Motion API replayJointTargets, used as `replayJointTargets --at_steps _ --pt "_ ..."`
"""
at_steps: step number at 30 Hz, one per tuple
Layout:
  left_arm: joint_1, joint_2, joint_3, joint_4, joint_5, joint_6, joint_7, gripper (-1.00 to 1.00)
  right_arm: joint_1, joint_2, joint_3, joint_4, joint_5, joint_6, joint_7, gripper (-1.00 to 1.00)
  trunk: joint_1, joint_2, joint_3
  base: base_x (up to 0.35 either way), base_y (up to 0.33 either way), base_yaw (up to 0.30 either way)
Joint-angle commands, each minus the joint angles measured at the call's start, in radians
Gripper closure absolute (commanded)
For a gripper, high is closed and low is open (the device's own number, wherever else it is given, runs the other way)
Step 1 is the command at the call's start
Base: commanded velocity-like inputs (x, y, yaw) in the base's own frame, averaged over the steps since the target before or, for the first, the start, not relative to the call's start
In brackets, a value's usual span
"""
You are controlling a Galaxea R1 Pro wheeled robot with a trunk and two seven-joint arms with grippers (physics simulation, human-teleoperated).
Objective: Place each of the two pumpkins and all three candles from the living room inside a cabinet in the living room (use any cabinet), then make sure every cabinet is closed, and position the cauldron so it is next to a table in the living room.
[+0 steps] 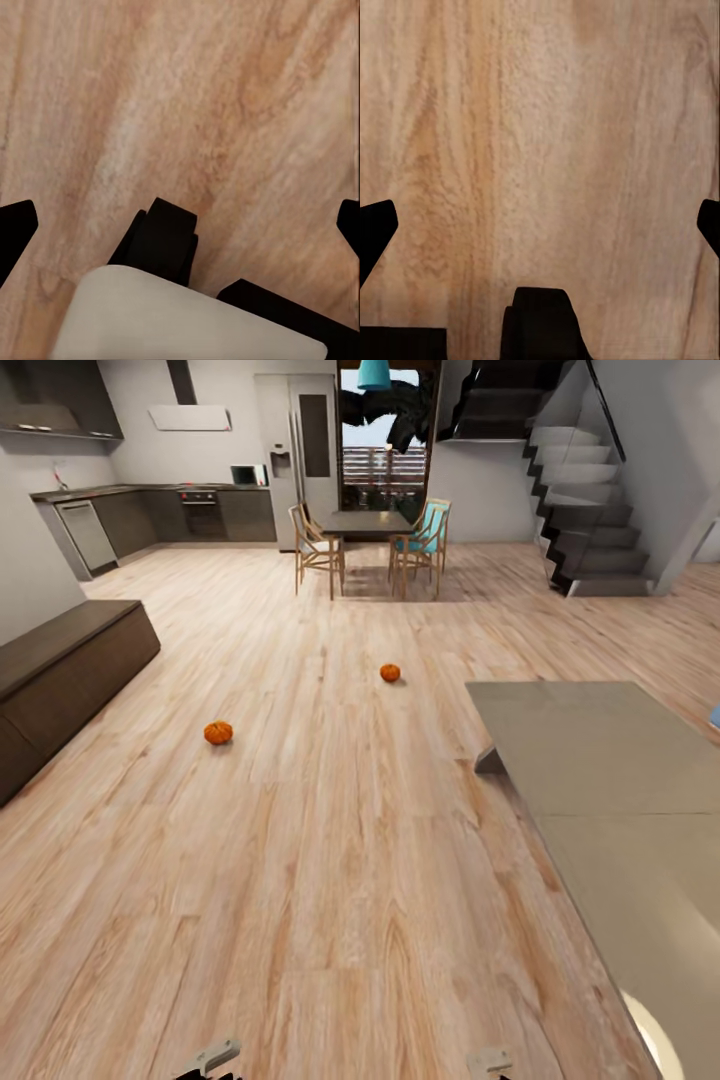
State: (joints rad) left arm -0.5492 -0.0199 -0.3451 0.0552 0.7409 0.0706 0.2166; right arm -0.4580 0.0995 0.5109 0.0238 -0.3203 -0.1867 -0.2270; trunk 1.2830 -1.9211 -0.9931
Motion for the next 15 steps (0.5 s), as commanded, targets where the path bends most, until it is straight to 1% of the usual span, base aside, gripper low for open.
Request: replayJointTargets --at_steps 1,3,5,7,10,15 --pt "0.0 0.0 0.0 0.0 0.0 0.0 0.0 -1.0 0.001 0.0 0.0 0.0 0.01 0.0 0.0 -1.0 0.0 0.0 0.0 0.313 -0.116 0.0" --pt "0.0 0.001 0.0 0.0 0.0 0.0 0.0 -1.0 0.003 0.003 0.0 -0.002 0.036 -0.002 -0.001 -1.0 0.0 0.0 0.0 0.321 -0.066 0.0" --pt "0.0 0.002 0.001 0.0 0.0 0.0 0.0 -1.0 0.004 0.004 0.0 -0.004 0.044 -0.003 -0.001 -1.0 0.0 0.0 0.0 0.327 -0.024 0.0" --pt "0.0 0.003 0.001 0.0 0.0 -0.001 0.0 -1.0 0.004 0.004 0.0 -0.005 0.048 -0.003 -0.001 -1.0 0.0 0.0 0.0 0.329 -0.008 0.105" --pt "0.0 0.003 0.0 0.0 0.0 0.0 0.0 -1.0 0.004 0.006 0.0 -0.005 0.05 -0.003 -0.002 -1.0 0.0 0.0 0.0 0.33 -0.003 0.209" --pt "0.0 0.003 0.001 0.0 0.0 0.0 0.0 -1.0 0.004 0.008 0.0 -0.004 0.049 -0.004 -0.002 -1.0 0.0 0.0 0.0 0.331 0.0 0.276"
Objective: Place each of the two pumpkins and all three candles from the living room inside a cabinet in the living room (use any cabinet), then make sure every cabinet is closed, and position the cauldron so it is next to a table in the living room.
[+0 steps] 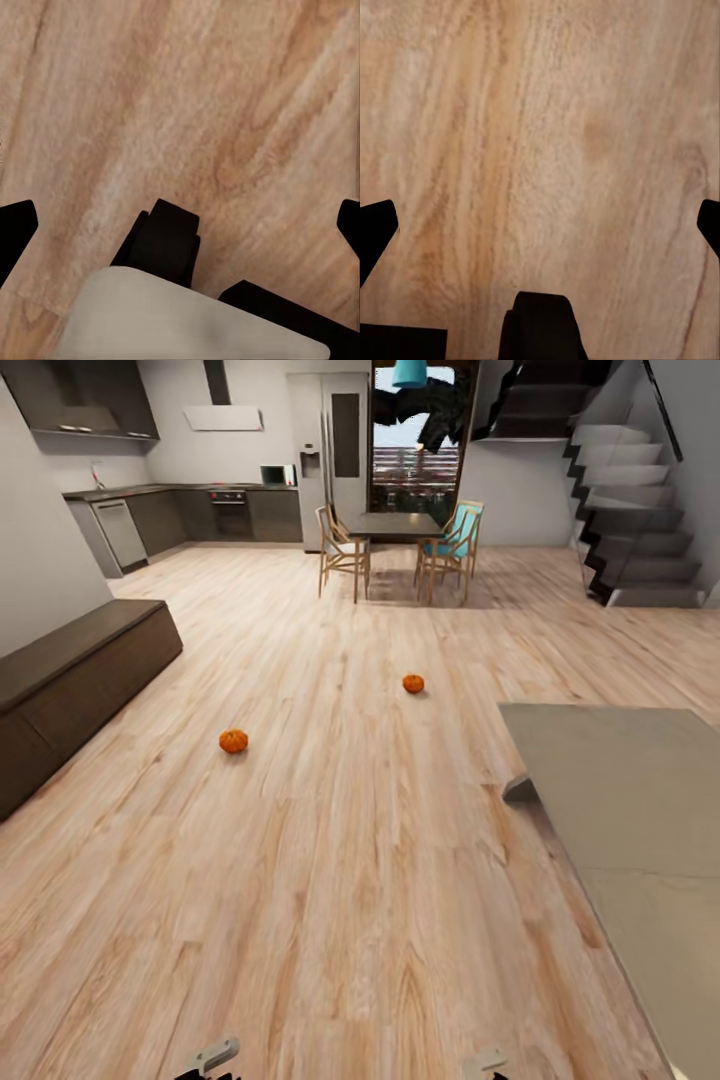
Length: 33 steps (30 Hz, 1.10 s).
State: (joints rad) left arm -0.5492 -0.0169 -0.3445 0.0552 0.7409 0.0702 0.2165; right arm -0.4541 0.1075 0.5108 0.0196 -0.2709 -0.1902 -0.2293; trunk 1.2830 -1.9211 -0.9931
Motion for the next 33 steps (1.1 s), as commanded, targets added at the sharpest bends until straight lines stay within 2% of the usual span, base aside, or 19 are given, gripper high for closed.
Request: replayJointTargets --at_steps 1,7,12,25,33 --pt "0.0 0.0 0.0 0.0 0.0 0.0 0.0 -1.0 0.0 0.0 0.0 0.0 0.0 0.0 0.0 -1.0 0.0 0.0 0.0 0.331 0.0 0.285" --pt "0.0 0.0 0.0 0.0 0.0 0.0 0.0 -1.0 0.0 -0.001 0.0 0.0 -0.001 0.0 -0.001 -1.0 0.0 0.0 0.0 0.331 0.0 0.282" --pt "0.0 0.0 -0.001 0.0 0.0 0.0 0.0 -1.0 0.0 -0.004 0.0 0.0 -0.001 0.0 0.001 -1.0 0.0 0.0 0.0 0.331 0.0 0.082" --pt "0.0 0.0 -0.001 0.0 0.0 0.0 0.0 -1.0 0.0 -0.005 0.0 0.001 -0.001 0.0 0.001 -1.0 0.0 0.0 0.0 0.331 0.0 0.0" --pt "0.0 0.0 -0.001 0.0 0.0 0.0 0.0 -1.0 0.0 -0.006 0.0 0.001 -0.002 0.0 0.001 -1.0 0.0 0.0 0.005 0.331 0.0 -0.202"
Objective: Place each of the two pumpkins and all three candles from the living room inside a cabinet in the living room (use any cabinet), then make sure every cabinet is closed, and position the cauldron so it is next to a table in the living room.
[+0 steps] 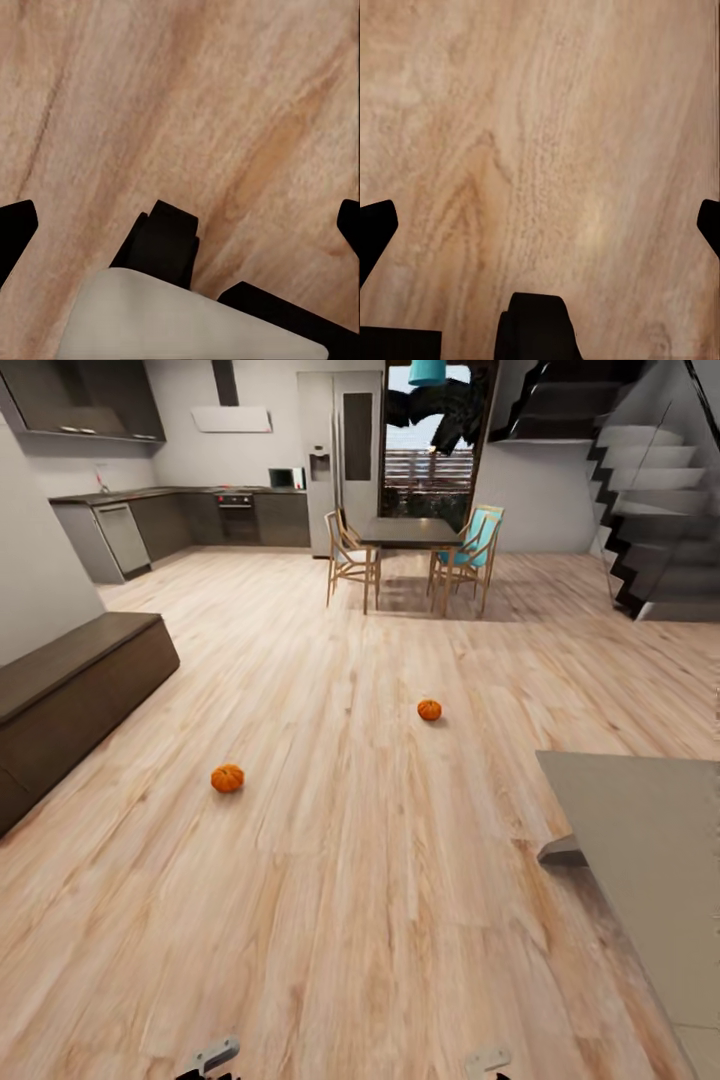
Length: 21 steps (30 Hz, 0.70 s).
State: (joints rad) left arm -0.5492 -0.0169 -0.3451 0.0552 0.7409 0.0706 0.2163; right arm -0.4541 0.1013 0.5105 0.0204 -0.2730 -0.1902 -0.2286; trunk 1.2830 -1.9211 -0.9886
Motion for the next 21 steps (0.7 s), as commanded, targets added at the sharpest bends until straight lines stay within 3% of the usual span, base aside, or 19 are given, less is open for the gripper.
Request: replayJointTargets --at_steps 1,6,21 --pt "0.0 0.0 0.0 0.0 0.0 0.0 0.0 -1.0 0.0 0.0 0.0 0.0 0.0 0.0 0.0 -1.0 0.0 0.0 0.001 0.33 0.0 -0.253" --pt "0.0 0.0 0.0 0.0 0.0 0.0 0.0 -1.0 0.0 0.0 -0.001 0.0 0.0 0.0 0.0 -1.0 0.0 0.0 0.003 0.33 0.0 -0.141" --pt "0.0 0.0 0.0 0.0 0.0 0.0 0.0 -1.0 0.0 -0.013 -0.001 -0.001 0.001 0.0 0.0 -1.0 0.0 0.0 0.004 0.33 0.0 -0.007"
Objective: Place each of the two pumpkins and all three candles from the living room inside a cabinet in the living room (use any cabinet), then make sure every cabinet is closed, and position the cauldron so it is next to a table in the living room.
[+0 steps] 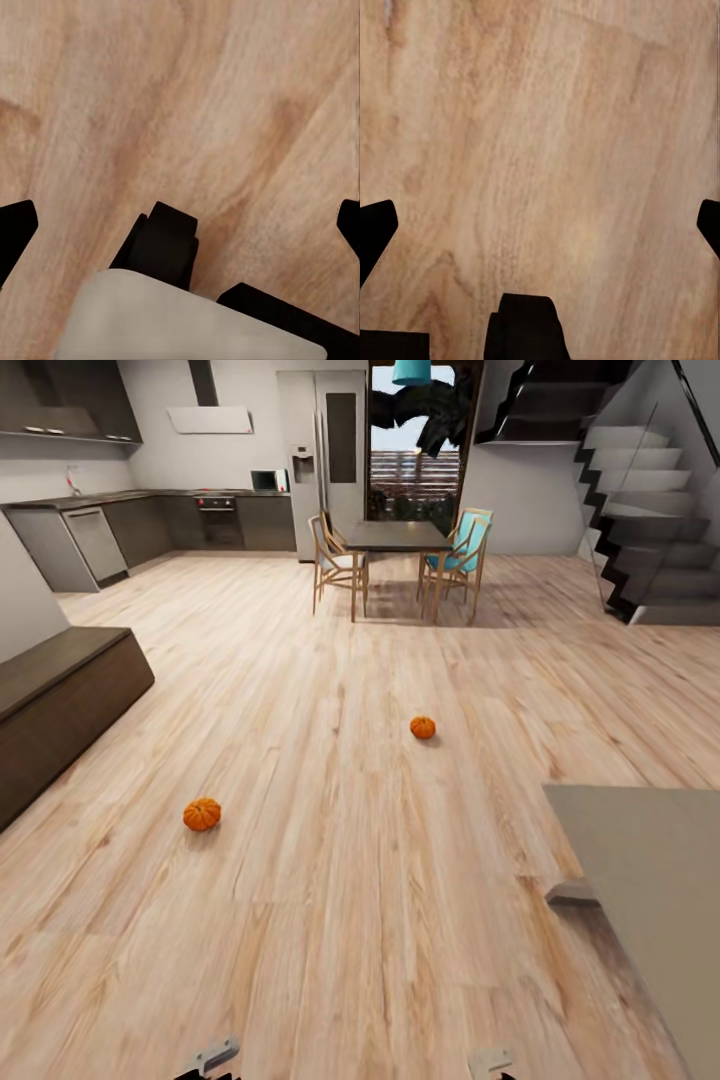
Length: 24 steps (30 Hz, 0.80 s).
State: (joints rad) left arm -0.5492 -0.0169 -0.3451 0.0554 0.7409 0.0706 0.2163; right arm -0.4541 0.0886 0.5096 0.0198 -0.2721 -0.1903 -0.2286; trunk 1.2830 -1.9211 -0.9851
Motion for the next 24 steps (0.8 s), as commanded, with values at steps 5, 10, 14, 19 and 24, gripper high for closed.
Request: replayJointTargets --at_steps 5,10,14,19,24 --pt "0.0 0.0 0.0 0.001 0.0 0.0 0.0 -1.0 0.0 -0.001 0.0 -0.001 -0.001 -0.001 0.0 -1.0 0.0 0.0 0.0 0.33 0.0 0.0" --pt "0.0 0.0 0.0 0.0 0.0 0.0 0.0 -1.0 0.0 -0.001 0.0 -0.001 0.0 -0.001 0.0 -1.0 0.0 0.0 0.0 0.33 0.0 0.0" --pt "0.0 0.0 0.0 0.0 0.0 0.0 0.0 -1.0 0.0 0.0 0.0 0.0 0.001 -0.001 0.0 -1.0 0.0 0.0 0.0 0.33 0.0 0.0" --pt "0.0 0.0 0.0 0.001 0.0 0.0 0.0 -1.0 0.0 0.0 0.0 0.0 0.001 -0.001 0.0 -1.0 0.0 0.0 0.0 0.33 0.0 0.0" --pt "0.0 0.001 0.0 0.001 0.0 0.0 0.0 -1.0 0.0 0.0 0.0 0.0 0.001 -0.001 0.0 -1.0 0.0 0.0 0.0 0.33 0.0 0.0"
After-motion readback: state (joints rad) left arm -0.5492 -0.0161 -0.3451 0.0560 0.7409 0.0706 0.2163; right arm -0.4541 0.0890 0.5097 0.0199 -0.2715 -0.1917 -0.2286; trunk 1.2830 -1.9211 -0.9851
